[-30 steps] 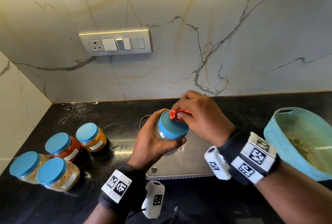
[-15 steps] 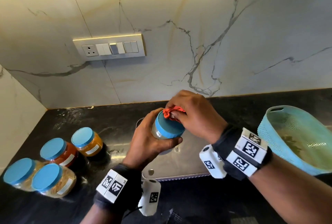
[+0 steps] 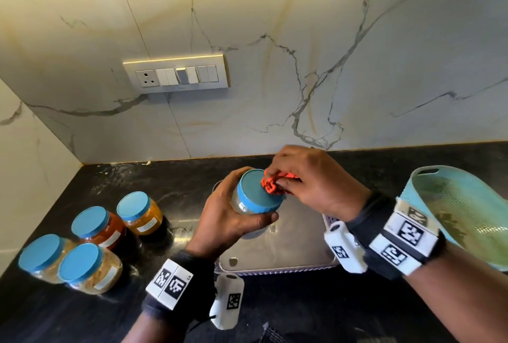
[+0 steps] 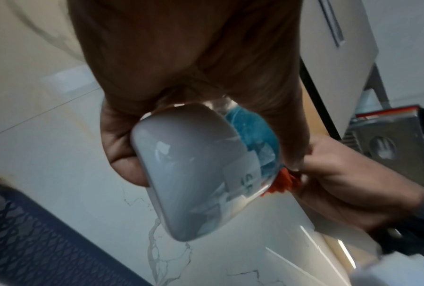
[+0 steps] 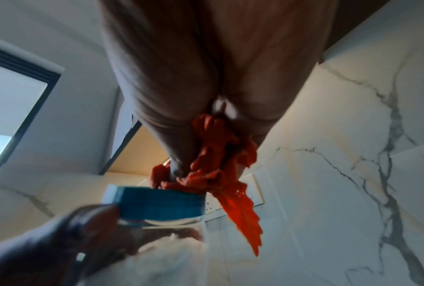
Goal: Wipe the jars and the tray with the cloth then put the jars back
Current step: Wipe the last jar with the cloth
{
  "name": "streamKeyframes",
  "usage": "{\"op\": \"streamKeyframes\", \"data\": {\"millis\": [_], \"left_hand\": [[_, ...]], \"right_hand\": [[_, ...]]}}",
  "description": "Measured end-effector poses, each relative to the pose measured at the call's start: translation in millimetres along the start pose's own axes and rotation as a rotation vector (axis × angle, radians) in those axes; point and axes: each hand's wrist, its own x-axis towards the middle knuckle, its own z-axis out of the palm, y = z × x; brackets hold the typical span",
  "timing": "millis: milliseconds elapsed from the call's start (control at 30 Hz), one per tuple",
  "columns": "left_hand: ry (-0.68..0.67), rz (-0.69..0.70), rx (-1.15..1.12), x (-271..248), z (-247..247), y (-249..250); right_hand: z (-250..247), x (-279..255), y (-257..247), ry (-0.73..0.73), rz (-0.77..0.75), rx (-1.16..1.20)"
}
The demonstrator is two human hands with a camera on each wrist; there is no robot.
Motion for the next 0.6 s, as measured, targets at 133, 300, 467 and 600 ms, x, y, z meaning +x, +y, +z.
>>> {"op": "streamKeyframes", "data": {"millis": [133,300,467,600], "left_hand": [[-0.010,0.003,-0.055,1.1,0.2,10.7],[0.006,-0.005,-0.078,1.6,-9.1,8.3],[0.002,-0.035,-0.086,0.0,-12.4,11.2],[0.015,-0.111,-0.261,1.9,-13.2,7.8]], "right_hand": [[11.6,20.3,-18.8,0.098,-0.052,0.009],[-0.4,12.0,-23.0,-0.084,-0.098,0.047],[-22.0,2.6,6.7,0.009,0.116,-0.050],[-17.2,-6.1,12.6,0.152,0.280,0.282]]}}
